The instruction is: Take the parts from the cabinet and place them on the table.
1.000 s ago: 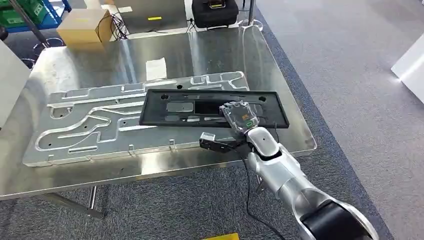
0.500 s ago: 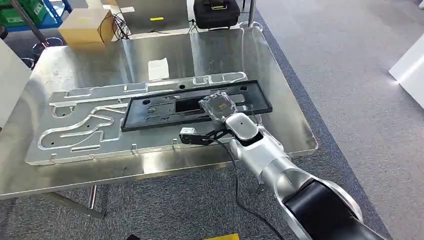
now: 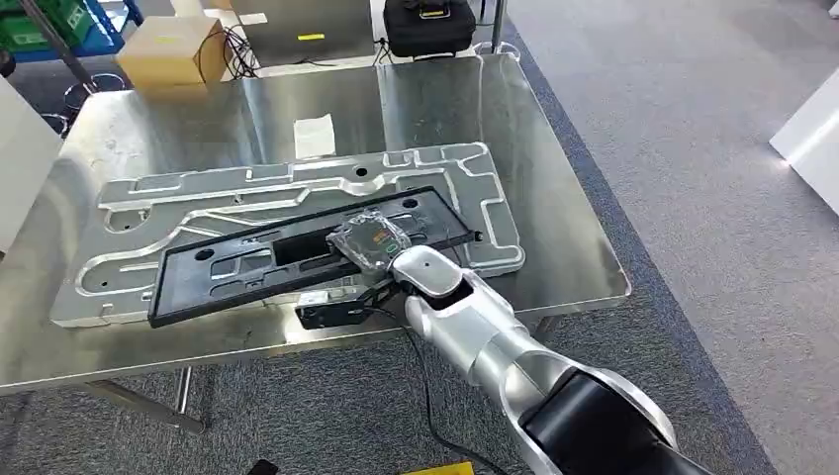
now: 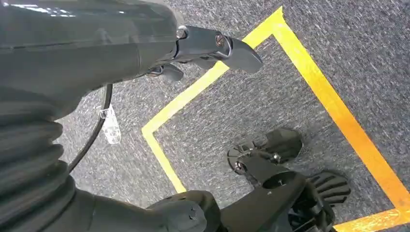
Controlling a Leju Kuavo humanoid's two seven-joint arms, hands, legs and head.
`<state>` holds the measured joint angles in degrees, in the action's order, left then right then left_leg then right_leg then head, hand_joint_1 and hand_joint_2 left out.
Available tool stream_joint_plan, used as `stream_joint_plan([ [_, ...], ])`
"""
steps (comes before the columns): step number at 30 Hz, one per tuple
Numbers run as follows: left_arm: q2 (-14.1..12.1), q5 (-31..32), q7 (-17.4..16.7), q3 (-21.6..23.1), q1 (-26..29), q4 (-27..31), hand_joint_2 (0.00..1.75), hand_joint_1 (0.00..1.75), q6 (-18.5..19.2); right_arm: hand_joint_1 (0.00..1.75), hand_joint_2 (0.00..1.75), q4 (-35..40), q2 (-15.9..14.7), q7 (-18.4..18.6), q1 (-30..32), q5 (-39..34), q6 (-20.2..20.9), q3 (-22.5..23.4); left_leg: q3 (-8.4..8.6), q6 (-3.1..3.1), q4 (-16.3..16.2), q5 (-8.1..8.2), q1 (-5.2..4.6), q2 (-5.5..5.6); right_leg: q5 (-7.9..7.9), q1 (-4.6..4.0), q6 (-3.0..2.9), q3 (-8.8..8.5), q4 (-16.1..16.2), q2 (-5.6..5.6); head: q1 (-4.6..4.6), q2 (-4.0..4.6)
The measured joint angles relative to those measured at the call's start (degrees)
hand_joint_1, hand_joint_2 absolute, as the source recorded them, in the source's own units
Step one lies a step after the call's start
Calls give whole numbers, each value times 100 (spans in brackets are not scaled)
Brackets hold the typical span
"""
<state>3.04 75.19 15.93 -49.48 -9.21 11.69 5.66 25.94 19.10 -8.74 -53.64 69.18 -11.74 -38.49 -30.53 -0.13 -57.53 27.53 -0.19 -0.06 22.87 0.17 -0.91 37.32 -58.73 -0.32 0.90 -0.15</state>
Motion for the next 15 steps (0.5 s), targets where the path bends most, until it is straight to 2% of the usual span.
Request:
stream_joint_plan([
  [12,-22,-33,-9,-57,74,0,175,0,-87,175,175,22,50,-26,127,-260,-81,-197,0,-2,-2,2,-5,0,0,2,1,0,2,-2,0,-2],
  [15,-22,-54,-9,-61,79,0,175,0,-98,175,175,22,48,91,130,-266,-118,-216,1,-2,-2,2,-5,0,0,2,1,0,4,-2,0,0],
])
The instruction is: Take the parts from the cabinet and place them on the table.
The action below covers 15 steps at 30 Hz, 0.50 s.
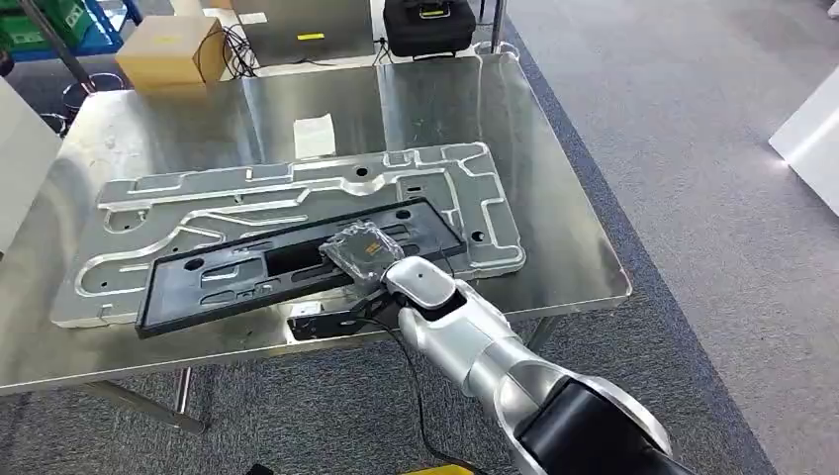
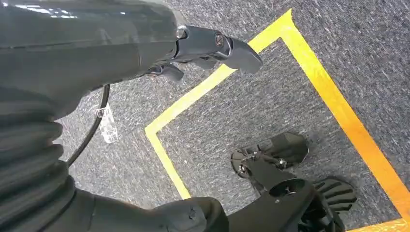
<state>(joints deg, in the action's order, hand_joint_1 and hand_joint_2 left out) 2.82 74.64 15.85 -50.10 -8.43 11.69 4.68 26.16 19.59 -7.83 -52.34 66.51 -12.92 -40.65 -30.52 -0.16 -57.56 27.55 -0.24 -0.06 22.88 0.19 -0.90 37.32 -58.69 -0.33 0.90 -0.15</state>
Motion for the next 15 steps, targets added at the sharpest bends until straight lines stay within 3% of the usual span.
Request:
stream_joint_plan([
  [7,0,-59,42,-9,38,0,175,0,11,175,175,-15,-290,158,-18,-358,-205,48,0,-1,-3,0,-2,1,-5,3,8,-5,8,1,0,-2],
  [8,-18,-59,42,-9,45,2,175,0,13,175,175,-17,-326,147,-19,-385,-236,57,-33,-81,-42,28,-25,-2,-31,37,73,-17,52,2,0,0],
  [10,-26,-59,61,-9,50,2,175,0,24,175,175,-22,-389,132,-17,-407,-258,74,-2,-203,118,14,-32,-30,-158,28,126,-38,-37,0,-7,0],
  [11,-24,-59,66,-9,50,0,175,0,31,175,175,-20,-405,123,-22,-409,-267,77,119,-265,210,25,24,-19,-172,22,152,-16,-79,8,-7,-2],
  [13,-22,-59,74,-9,69,0,175,0,31,175,175,-22,-439,112,-32,-411,-317,83,274,-283,283,13,48,-30,-22,22,164,163,-336,1,22,-2],
  [15,-22,-59,79,-9,72,0,175,0,31,175,175,-28,-468,105,-27,-409,-324,85,328,-274,279,41,55,-33,315,56,216,653,-1107,0,24,0],
])
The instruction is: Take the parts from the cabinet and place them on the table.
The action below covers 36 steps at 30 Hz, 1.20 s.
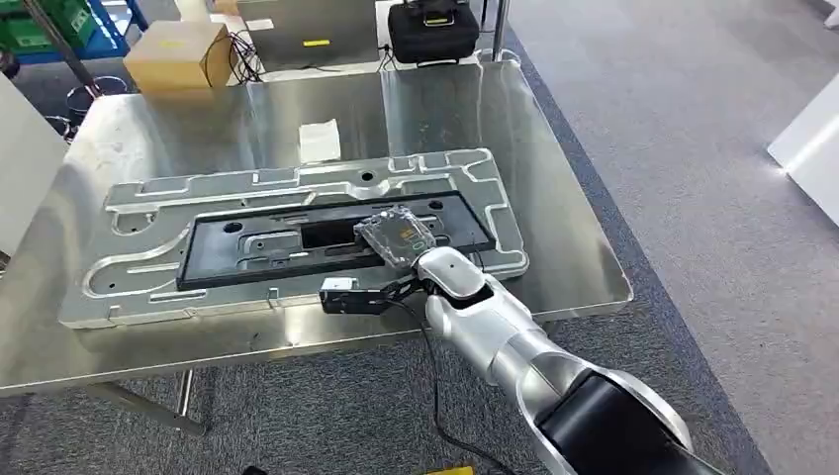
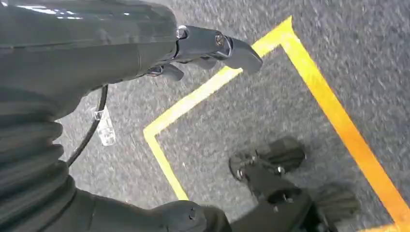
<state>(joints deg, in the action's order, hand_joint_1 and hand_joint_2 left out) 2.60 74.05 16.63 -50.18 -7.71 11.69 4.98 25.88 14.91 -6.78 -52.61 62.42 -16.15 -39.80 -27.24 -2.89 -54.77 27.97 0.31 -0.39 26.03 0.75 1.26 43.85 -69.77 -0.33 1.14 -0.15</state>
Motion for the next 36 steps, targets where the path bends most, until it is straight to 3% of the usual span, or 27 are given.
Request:
stream_joint_plan([
  [1,-2,0,2,-2,8,0,175,0,0,175,175,-13,-20,0,30,2,0,0,25,34,-7,25,10,3,86,21,38,244,-349,3,6,0],
  [2,-2,0,2,-2,23,0,175,0,0,175,175,-26,-33,0,66,2,2,0,70,73,-13,70,25,14,27,45,62,373,-454,5,4,-2],
  [3,-2,0,2,-2,40,0,175,0,0,175,175,-42,-50,9,96,7,2,0,135,117,-16,118,47,24,-122,68,65,354,-299,9,7,-2],
  [5,0,2,2,-2,58,0,175,0,0,175,175,-42,-55,-15,109,11,0,0,321,208,-28,264,108,33,-512,118,130,1,559,39,4,0],
  [6,0,4,2,-2,62,0,175,0,0,175,175,-46,-64,-2,112,11,-2,0,398,267,-39,368,123,34,-828,151,173,-208,1063,77,9,-2],
  [7,-4,2,2,-2,58,0,175,0,-2,175,175,-66,-107,0,121,9,-11,0,443,325,-65,443,123,39,-800,87,129,-185,1104,92,-2,-2],
  [8,-4,2,4,-2,31,2,175,0,-2,175,175,-61,-107,-7,106,18,-28,0,429,379,-39,474,103,32,-687,62,-19,-196,1121,75,-7,-2],
  [9,-4,2,4,-2,24,0,175,0,-4,175,175,-59,-90,-7,108,35,-30,0,447,415,36,497,119,33,-705,53,-72,-197,1098,54,-7,0],
  [10,0,-2,6,-2,32,0,175,0,-7,175,175,-66,-116,-4,120,50,-39,0,538,462,16,446,135,39,-618,48,-129,-239,1106,35,15,-2],
  [11,2,-2,11,-2,42,2,175,0,-9,175,175,-66,-133,20,100,72,-46,0,496,495,-137,331,137,49,-569,50,-190,-322,1114,32,2,0],
  [12,2,-2,11,-2,43,0,175,0,-11,175,175,-66,-136,13,98,79,-48,0,325,502,-524,199,156,37,-512,61,-234,-463,1169,15,-4,-2],
  [13,2,-7,17,-2,38,0,175,0,-13,175,175,-72,-140,20,101,77,-59,0,51,503,-1046,20,158,41,-463,61,-268,-575,1192,17,-44,-2],
  [14,2,-7,17,-4,36,0,175,0,-13,175,175,-79,-142,22,115,77,-89,0,-258,502,-1457,51,157,41,-403,58,-285,-659,1212,12,-57,-2],
  [15,2,-9,17,-4,38,0,175,0,-15,175,175,-83,-149,22,151,79,-109,0,-528,510,-1735,288,146,40,-340,54,-287,-743,1227,-4,-57,-2],
  [17,-4,-13,20,-7,50,2,175,0,-17,175,175,-83,-164,26,225,83,-116,0,-919,524,-1882,991,138,40,-194,37,-296,-916,1227,-33,-68,-2],
  [18,-7,-15,17,-9,75,0,175,0,-17,175,175,-83,-166,28,240,83,-120,0,-1024,504,-1765,1122,137,40,-136,31,-292,-1005,1223,-48,-61,-2],
  [19,-9,-24,19,-9,88,0,175,0,-17,175,175,-83,-171,28,246,79,-144,0,-1061,480,-1520,1019,132,40,-58,31,-279,-1105,1205,-87,-63,-2],
  [20,-9,-39,22,-11,101,2,175,0,-15,175,175,-81,-168,22,246,70,-198,0,-1046,456,-1175,666,131,40,20,31,-264,-1195,1184,-84,-68,-2],
  [21,-9,-57,26,-17,110,0,175,0,-13,175,175,-76,-168,11,246,59,-247,0,-1018,428,-763,91,131,39,95,24,-250,-1264,1178,-82,-79,-2],
  [22,-9,-74,30,-31,136,0,175,0,-13,175,175,-79,-175,4,243,55,-291,0,-1067,389,-361,-637,127,34,151,17,-231,-1299,1160,-91,-79,0],
  [24,-15,-83,35,-48,133,2,175,0,-9,175,175,-68,-182,-4,245,55,-306,0,-1082,354,-404,-693,68,55,287,-1,-119,-1307,1091,-139,-79,0],
  [26,-15,-90,59,-48,129,2,175,0,-9,175,175,-48,-195,-20,242,55,-295,2,-1061,318,-396,-692,46,60,308,5,-72,-1358,1171,-138,-74,-2],
  [27,-13,-94,92,-50,122,0,175,0,-9,175,175,-28,-208,-44,233,55,-277,2,-1052,376,-344,-739,88,68,313,-8,-125,-1367,1136,-125,-74,-2],
  [28,-13,-113,135,-55,108,0,175,0,0,175,175,2,-208,-46,213,57,-269,2,-1051,377,-336,-736,70,74,296,7,-227,-1368,1163,-105,-68,-2],
  [34,-13,-260,336,-157,100,0,175,0,53,175,175,79,-232,61,287,243,-185,2,-1045,274,-333,-667,48,92,324,4,-262,-1464,1342,-48,-66,-2],
  [36,-13,-260,345,-166,101,0,175,0,44,175,175,77,-251,13,309,247,-190,0,-1045,270,-333,-665,41,94,324,7,-262,-1472,1358,-43,-66,-2],
])
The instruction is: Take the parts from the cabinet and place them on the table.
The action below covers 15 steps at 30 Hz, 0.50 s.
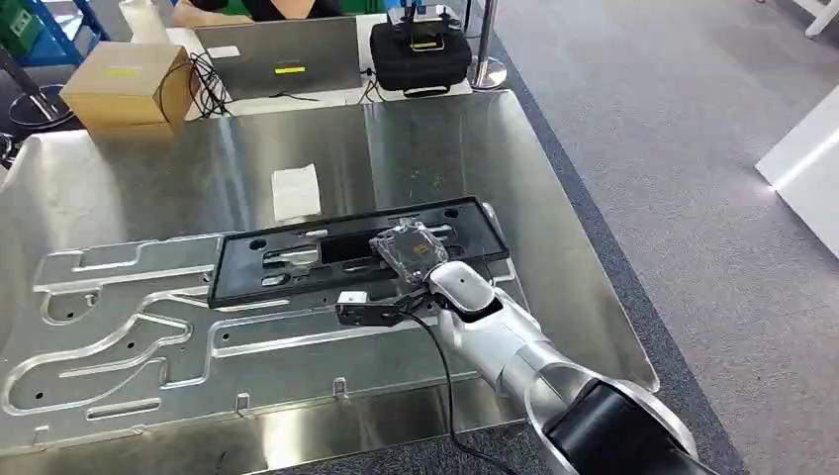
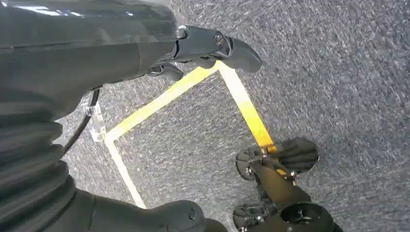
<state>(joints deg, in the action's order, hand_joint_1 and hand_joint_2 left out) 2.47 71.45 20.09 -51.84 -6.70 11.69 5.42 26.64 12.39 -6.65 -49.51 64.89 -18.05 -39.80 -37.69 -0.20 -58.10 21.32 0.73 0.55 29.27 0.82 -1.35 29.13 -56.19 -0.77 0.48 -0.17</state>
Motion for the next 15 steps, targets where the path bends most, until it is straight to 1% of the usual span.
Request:
stream_joint_plan([
  [2,0,15,0,-2,0,0,175,0,-13,175,175,0,-7,-43,3,-59,24,2,2,-33,0,5,-10,-1,-1,3,2,-6,11,0,-2,0],
  [3,0,28,0,-2,-8,0,175,0,-13,175,175,0,-2,-57,-5,-81,75,0,4,-38,-1,7,-13,-1,-3,4,5,-9,12,1,-2,0],
  [4,0,57,0,0,-17,0,175,0,-15,175,175,0,13,-61,-14,-87,133,0,6,-40,-1,7,-14,-1,-7,5,13,-10,14,2,-2,2],
  [5,0,57,-2,0,-30,0,175,0,-20,175,175,0,42,-59,-15,-90,159,0,7,-44,-2,6,-16,-1,-7,6,38,-10,16,4,-2,0],
  [7,0,61,-2,0,-50,0,175,0,-20,175,175,0,88,-54,-18,-92,201,2,7,-53,-6,6,-21,-1,-10,21,186,-15,25,7,-4,0],
  [8,0,63,-2,0,-56,0,175,0,-17,175,175,0,111,-54,-18,-96,218,0,7,-55,-8,5,-22,-1,-15,27,241,-16,26,7,-4,2],
  [9,0,70,-2,0,-59,0,175,0,-11,175,175,0,133,-54,-19,-105,236,0,8,-59,-8,2,-22,-1,-15,29,260,-16,26,7,-4,0],
  [15,4,94,33,4,-84,2,175,0,28,175,175,-13,330,7,-43,-140,354,2,25,-56,-7,-7,-19,-4,-19,25,266,-19,10,7,-4,0],
])
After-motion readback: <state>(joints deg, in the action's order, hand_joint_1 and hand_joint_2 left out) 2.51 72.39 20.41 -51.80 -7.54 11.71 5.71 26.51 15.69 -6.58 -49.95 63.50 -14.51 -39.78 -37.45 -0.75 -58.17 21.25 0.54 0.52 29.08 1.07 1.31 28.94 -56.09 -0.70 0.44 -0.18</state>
